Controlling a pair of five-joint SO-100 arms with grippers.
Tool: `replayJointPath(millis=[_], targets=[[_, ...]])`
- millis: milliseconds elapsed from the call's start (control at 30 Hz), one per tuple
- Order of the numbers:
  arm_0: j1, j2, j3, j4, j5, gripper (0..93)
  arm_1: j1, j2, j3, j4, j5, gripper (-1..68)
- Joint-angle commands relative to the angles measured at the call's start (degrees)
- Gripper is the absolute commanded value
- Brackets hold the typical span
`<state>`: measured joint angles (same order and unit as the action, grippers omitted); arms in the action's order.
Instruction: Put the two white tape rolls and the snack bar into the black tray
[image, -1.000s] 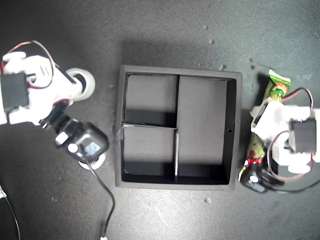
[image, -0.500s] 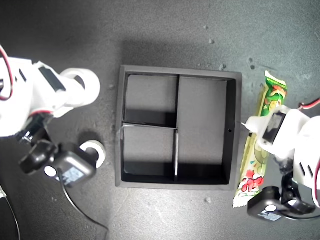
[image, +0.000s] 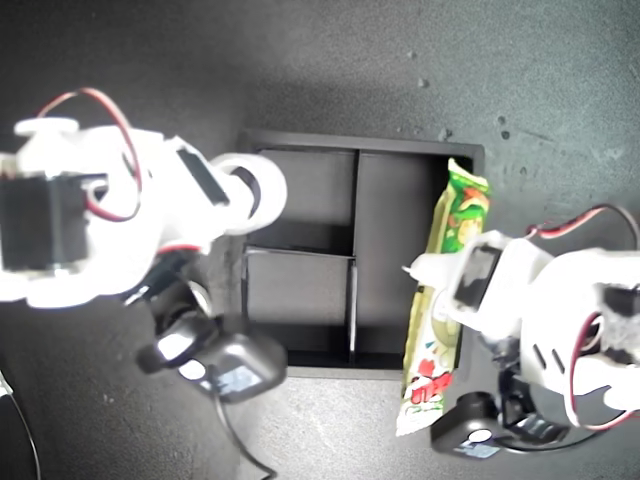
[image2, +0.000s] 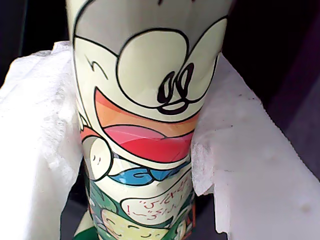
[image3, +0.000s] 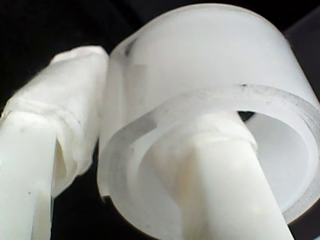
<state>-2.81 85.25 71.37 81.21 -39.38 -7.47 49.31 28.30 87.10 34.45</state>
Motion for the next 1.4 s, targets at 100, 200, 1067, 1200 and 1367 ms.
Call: replayJointPath(millis=[100,200,1067,1200,1367], targets=[[0.09,-3.52,-6.94,1.49,0.7,0.0,-0.35,-0.35,-0.88,-3.6,-3.6,7.2],[0.0,-5.54,-8.79,2.02,0.79,0.0,-0.35,-0.35,-0.62,-3.69,-3.34,6.7],[3.34,-44.47,-57.04,23.91,-2.02,0.7,-0.97,-0.44,1.76,-2.72,-2.29,9.0],[3.08,-44.21,-55.81,23.91,-2.37,0.7,-0.7,-0.44,1.93,-3.08,-2.37,9.0],[2.55,-43.33,-53.7,23.91,-2.64,0.8,-0.62,-0.44,2.99,-3.96,-2.2,9.2]])
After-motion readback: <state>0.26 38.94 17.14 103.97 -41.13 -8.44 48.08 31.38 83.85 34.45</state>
